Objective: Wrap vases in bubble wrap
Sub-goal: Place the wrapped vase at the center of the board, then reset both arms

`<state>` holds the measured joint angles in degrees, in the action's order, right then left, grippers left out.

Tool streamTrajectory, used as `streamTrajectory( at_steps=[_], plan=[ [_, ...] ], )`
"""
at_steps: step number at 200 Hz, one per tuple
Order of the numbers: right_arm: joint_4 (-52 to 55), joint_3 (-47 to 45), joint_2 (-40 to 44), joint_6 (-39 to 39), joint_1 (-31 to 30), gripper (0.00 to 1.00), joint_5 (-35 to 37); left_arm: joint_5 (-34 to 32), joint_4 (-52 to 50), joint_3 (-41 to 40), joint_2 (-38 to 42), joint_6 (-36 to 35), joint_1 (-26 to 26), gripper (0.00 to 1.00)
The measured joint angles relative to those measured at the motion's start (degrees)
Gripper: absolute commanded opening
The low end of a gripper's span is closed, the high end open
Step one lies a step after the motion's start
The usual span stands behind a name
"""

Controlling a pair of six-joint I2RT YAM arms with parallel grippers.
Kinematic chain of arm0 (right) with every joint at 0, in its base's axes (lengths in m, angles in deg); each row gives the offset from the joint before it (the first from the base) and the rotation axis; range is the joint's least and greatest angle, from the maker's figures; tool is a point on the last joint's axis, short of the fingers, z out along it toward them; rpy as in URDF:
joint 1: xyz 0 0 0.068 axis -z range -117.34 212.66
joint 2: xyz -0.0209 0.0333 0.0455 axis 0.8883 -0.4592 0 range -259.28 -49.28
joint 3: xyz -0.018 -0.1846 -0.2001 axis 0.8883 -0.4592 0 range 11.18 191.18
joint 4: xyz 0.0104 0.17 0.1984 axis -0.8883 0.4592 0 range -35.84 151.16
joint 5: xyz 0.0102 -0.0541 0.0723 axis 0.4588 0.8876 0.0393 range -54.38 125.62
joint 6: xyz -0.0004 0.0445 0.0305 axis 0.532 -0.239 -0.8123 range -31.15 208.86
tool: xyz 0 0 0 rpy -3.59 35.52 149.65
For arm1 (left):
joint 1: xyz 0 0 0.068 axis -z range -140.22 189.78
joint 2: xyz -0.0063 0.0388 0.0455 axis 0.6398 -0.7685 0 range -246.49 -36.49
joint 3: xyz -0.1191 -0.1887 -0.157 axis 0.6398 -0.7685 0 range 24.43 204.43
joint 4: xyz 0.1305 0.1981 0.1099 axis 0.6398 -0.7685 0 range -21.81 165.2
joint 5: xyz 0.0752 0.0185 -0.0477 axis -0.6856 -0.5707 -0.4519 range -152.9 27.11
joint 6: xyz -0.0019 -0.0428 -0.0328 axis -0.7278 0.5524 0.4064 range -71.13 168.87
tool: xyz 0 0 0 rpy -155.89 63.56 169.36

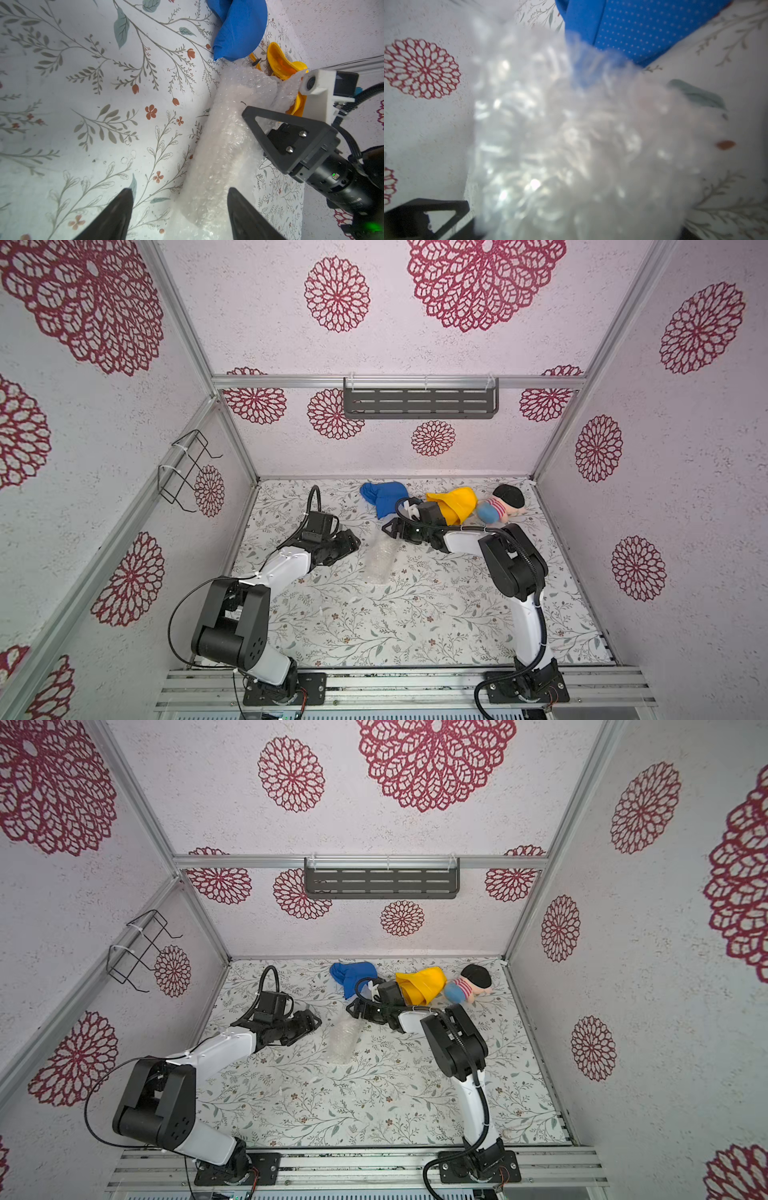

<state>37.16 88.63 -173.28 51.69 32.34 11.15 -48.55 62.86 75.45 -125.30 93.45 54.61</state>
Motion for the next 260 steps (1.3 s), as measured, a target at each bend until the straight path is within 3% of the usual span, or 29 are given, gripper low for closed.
streamTrajectory(
  at_steps=[22,69,78,81,92,95,117,134,162,183,219,260],
  plan=[
    [2.0,0.1,0.9,2.6,-0.2,0.99,-0.5,-0.8,-0.9,-0.4,0.9,-0.2,-0.2,0.76],
    [11.1,1.2,7.4,8.5,1.5,0.99,-0.2,-4.3,-3.6,-0.4,3.9,-1.1,-1.0,0.8],
    [12.5,1.5,9.1,9.6,2.2,0.99,0.2,-6.0,-4.5,-0.4,4.8,-1.4,-1.0,0.8],
    [13.0,1.5,9.9,10.2,2.5,0.99,0.5,-6.4,-4.8,-0.4,5.1,-1.5,-1.0,0.89],
    [14.6,1.3,12.7,11.6,3.6,0.99,1.1,-9.3,-6.2,-0.3,6.4,-2.0,-1.0,0.91],
    [14.8,1.0,13.4,12.0,3.9,0.99,1.6,-10.1,-6.9,-0.2,6.8,-2.5,-1.0,1.0],
    [15.0,-3.5,21.6,14.6,6.8,0.99,4.8,-18.4,-8.9,0.0,10.5,-5.6,-0.9,0.97],
    [14.6,-9.1,29.2,16.9,9.8,0.99,11.1,-25.7,-8.8,0.0,13.7,-9.6,-0.9,0.97],
    [12.9,-19.4,40.6,19.8,14.3,0.99,28.8,-39.5,-4.6,-1.0,16.4,-16.5,-1.0,0.97],
    [11.1,-26.0,45.4,20.8,17.2,0.99,40.2,-46.3,1.2,-4.6,16.9,-20.9,-1.6,0.97],
    [3.9,-38.0,47.6,23.7,19.2,0.99,54.3,-48.5,7.0,-9.3,14.9,-25.1,-4.7,0.97],
    [-14.9,-53.9,47.5,33.2,19.2,0.99,58.9,-46.5,12.2,-11.1,14.3,-27.0,-8.6,0.97]
  ],
)
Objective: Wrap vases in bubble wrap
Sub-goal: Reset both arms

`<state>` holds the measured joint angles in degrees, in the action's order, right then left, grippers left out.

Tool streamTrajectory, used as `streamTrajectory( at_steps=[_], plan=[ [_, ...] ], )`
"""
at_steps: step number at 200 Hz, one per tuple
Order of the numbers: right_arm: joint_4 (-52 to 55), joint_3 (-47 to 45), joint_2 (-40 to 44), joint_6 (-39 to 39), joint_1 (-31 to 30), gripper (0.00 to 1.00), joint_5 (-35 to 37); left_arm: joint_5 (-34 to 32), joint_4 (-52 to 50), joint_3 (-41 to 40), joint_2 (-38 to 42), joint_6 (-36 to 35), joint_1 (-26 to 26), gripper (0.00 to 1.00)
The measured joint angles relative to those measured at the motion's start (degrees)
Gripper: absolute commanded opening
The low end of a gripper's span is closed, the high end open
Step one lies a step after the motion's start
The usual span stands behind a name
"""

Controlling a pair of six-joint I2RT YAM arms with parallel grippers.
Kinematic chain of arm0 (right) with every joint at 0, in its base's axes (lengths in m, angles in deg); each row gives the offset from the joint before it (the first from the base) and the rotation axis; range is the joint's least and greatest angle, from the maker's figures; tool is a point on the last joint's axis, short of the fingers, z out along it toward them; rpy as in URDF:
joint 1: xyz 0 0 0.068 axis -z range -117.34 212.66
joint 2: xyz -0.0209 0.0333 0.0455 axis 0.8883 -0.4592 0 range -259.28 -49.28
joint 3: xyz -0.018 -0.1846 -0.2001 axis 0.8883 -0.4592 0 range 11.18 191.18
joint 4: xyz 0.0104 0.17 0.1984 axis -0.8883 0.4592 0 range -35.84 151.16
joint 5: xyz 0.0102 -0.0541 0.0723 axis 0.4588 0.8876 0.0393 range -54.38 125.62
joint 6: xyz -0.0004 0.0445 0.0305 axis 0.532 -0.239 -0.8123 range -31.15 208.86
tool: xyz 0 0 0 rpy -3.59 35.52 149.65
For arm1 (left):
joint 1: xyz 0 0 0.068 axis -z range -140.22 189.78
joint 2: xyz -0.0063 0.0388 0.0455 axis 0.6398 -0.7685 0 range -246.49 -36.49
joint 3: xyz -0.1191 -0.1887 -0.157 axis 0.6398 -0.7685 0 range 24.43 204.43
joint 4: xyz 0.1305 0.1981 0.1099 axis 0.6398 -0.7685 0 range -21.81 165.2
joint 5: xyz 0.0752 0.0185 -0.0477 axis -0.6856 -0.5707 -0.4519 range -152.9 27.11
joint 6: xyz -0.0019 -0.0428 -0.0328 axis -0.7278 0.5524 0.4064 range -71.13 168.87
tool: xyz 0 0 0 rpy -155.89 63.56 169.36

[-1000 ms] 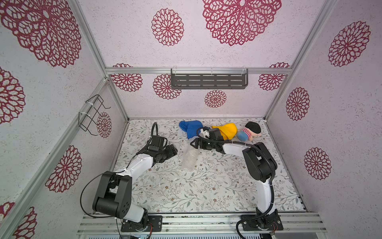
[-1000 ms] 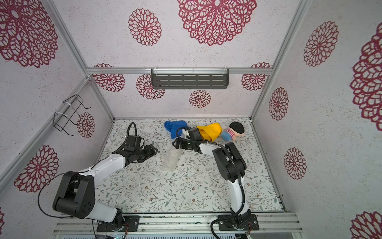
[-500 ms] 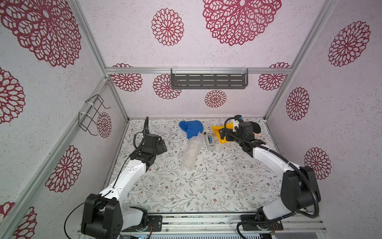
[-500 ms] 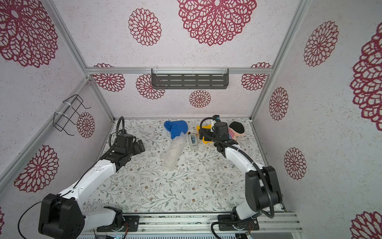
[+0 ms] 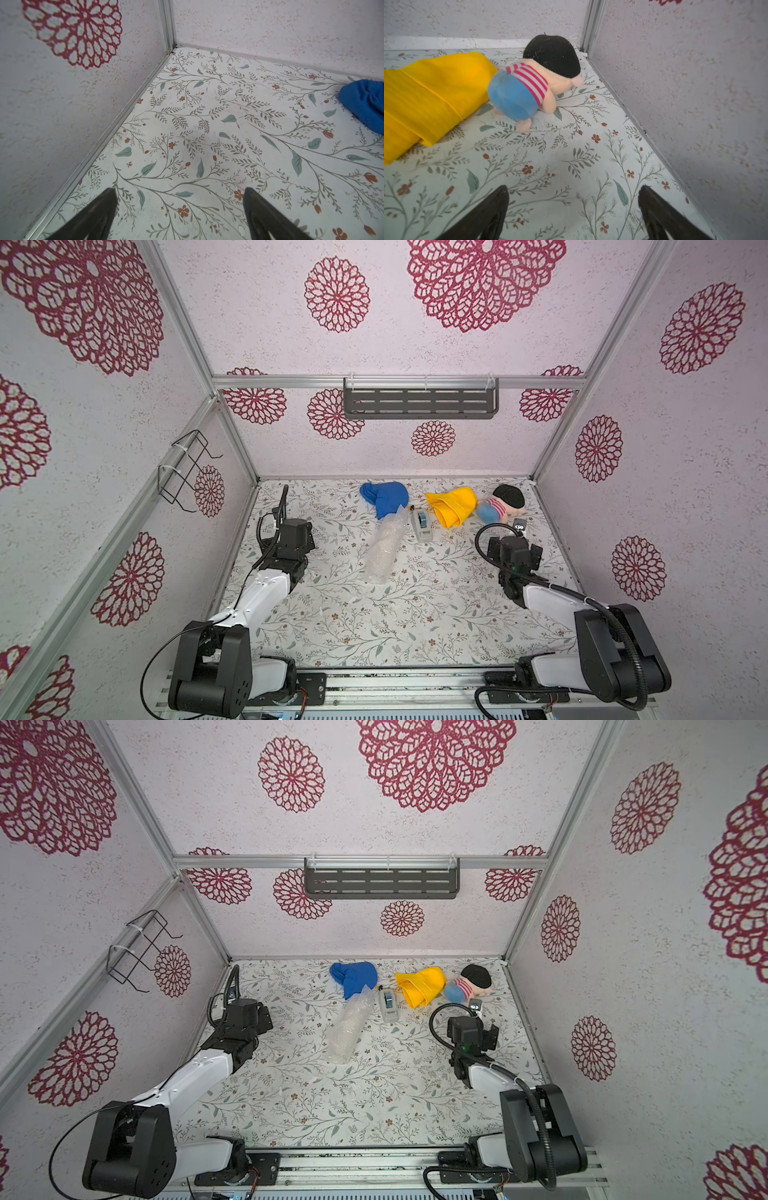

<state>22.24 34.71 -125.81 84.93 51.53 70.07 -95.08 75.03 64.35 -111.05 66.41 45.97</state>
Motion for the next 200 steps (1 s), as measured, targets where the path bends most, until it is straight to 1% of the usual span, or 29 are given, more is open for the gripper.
streamTrajectory(
  at_steps=[19,60,86,107,114,117,124,143,159,172,192,200],
  plan=[
    [-6.3,-3.4,-1.2,3.0,0.0,0.99,0.3,0.6,4.2,-2.8,1.2,-1.7,-1.1,0.97],
    [-16.9,-3.5,-6.8,4.4,0.7,0.99,0.1,1.6,15.9,-10.6,1.7,-5.6,-3.1,0.97],
    [-21.1,-3.5,-10.1,4.3,2.1,0.98,-0.9,2.8,21.1,-11.1,-0.9,-6.1,-5.2,0.97],
    [-22.7,-3.7,-10.2,3.9,4.0,0.93,-3.7,4.2,26.3,-11.3,-3.3,-6.2,-6.5,0.97],
    [-23.4,-3.8,-10.2,3.3,4.9,0.94,-5.1,4.6,27.8,-11.4,-4.2,-6.3,-7.0,0.97],
    [-23.8,-4.0,-10.2,3.2,5.3,0.98,-5.9,4.8,28.6,-11.4,-4.7,-6.3,-7.2,0.97],
    [-24.8,-4.5,-10.1,2.9,6.3,0.99,-7.3,5.0,29.4,-11.4,-5.5,-6.4,-7.6,0.97],
    [-30.5,-8.2,-10.9,2.4,8.2,0.99,-10.8,5.9,31.8,-12.0,-6.4,-6.8,-8.5,0.97],
    [-32.7,-10.7,-11.5,2.4,8.4,0.99,-12.3,6.5,35.0,-13.3,-6.5,-6.9,-9.1,0.97],
    [-33.0,-10.9,-11.9,2.3,8.4,0.99,-13.2,7.2,39.3,-15.0,-7.4,-6.8,-10.1,0.97],
    [-33.9,-10.5,-11.9,2.4,8.2,0.99,-13.5,7.9,46.5,-16.9,-12.4,-6.4,-11.6,0.97],
    [-34.0,-10.3,-11.8,2.4,8.2,0.99,-13.6,8.4,47.2,-17.4,-13.8,-6.4,-12.0,0.97]
  ],
)
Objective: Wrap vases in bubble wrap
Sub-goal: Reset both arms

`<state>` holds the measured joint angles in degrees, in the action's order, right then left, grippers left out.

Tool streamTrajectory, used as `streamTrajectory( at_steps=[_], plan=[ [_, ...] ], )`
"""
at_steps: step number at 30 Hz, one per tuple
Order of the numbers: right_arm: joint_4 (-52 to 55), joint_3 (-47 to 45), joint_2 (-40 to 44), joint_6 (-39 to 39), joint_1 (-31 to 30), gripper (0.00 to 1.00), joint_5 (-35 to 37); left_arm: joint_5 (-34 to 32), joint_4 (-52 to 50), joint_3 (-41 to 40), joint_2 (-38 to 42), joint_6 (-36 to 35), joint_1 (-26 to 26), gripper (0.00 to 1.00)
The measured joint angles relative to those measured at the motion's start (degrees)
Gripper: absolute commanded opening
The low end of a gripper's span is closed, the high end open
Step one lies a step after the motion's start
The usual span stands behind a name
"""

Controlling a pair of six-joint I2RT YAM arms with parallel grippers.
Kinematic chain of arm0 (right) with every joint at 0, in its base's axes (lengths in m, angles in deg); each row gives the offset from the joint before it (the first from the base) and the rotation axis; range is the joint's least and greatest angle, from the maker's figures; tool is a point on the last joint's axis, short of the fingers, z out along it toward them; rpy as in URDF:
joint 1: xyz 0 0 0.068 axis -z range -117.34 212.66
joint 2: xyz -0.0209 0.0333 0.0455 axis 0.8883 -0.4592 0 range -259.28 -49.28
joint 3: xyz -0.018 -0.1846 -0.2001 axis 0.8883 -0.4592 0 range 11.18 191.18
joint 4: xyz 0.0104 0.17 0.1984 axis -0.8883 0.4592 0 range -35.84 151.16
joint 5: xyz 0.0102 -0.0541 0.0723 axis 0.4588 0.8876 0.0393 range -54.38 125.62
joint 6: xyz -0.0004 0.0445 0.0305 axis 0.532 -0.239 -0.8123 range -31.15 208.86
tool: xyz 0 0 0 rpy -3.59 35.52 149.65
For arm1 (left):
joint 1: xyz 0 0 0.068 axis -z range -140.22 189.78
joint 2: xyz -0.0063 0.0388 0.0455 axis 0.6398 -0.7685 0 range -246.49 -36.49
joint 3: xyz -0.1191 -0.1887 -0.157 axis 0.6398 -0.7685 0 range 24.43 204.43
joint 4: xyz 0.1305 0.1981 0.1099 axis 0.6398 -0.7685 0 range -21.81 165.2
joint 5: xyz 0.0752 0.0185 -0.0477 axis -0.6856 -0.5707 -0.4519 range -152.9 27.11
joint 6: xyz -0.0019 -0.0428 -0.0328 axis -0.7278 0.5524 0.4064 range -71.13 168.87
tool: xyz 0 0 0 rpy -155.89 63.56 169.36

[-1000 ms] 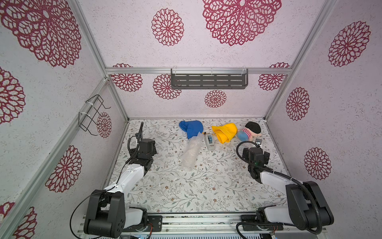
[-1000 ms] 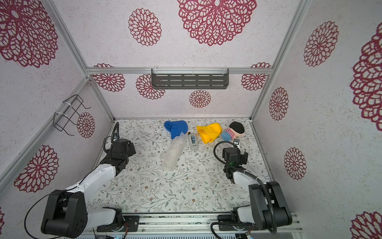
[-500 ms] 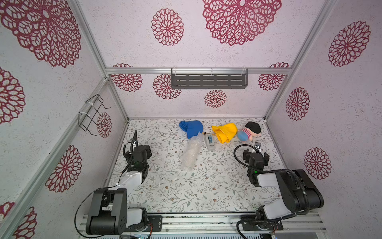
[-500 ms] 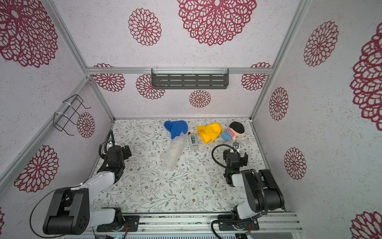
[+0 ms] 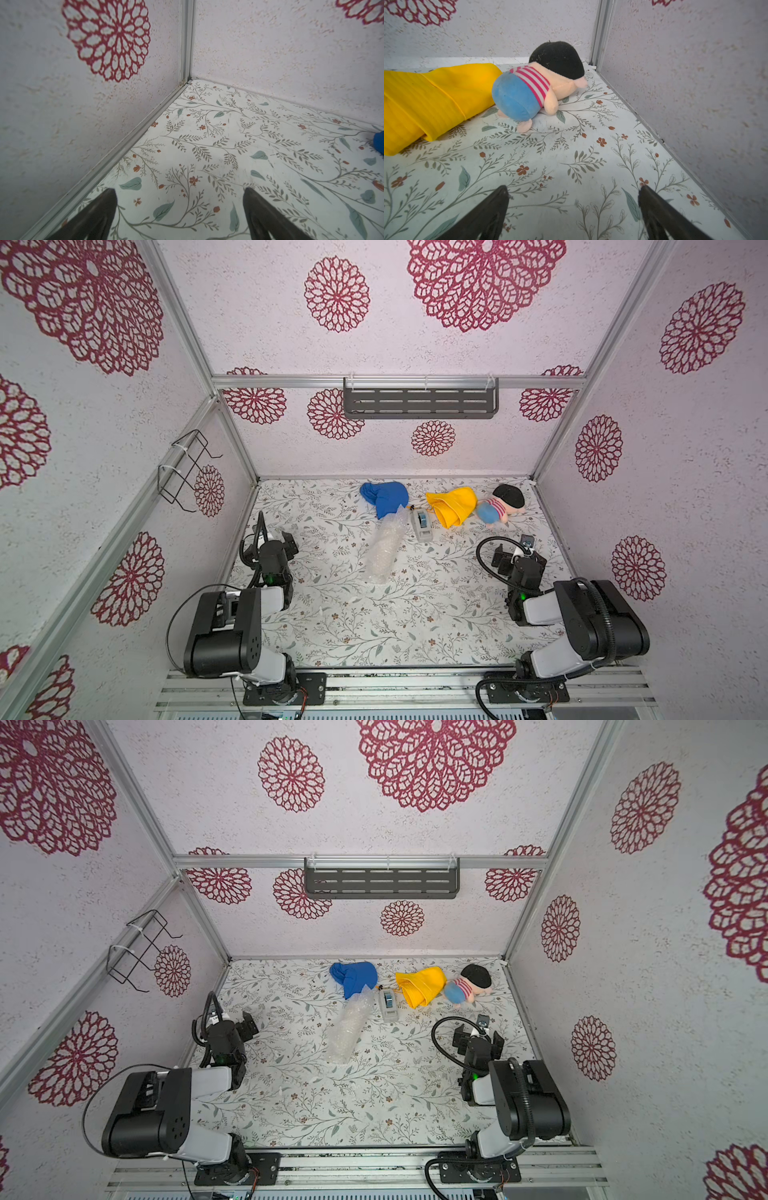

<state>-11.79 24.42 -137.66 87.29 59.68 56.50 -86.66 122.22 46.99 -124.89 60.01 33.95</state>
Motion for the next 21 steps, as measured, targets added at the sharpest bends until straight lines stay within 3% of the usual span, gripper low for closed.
streamTrajectory(
  at_steps=[21],
  plan=[
    [-0.7,0.1,0.0,0.0,-0.1,0.99,-0.1,0.8,3.7,0.1,-0.5,-0.4,0.4,0.97]
  ],
)
